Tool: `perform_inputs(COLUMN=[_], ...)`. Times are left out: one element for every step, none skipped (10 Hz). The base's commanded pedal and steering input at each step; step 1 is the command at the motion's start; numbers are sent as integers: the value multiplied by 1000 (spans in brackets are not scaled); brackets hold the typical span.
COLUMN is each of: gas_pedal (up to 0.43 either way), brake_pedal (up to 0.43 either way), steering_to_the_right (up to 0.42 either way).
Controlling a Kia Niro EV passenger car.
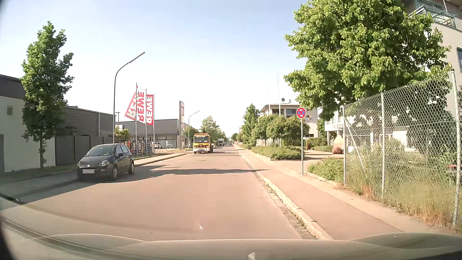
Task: Follow the waypoints while adhering to traffic rules and regulations
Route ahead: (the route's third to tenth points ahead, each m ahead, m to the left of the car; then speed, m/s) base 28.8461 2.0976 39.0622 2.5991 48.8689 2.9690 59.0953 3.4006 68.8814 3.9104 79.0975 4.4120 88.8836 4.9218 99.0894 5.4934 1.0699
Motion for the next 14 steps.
perform_inputs(gas_pedal=[0, 0, 0, 0, 0, 0, 0, 0, 0, 0, 0, 0, 0, 0], brake_pedal=[152, 152, 165, 165, 165, 171, 171, 171, 177, 177, 177, 177, 177, 177], steering_to_the_right=[8, 8, 8, 8, 9, 9, 6, 6, 7, 6, 6, 6, 6, 6])
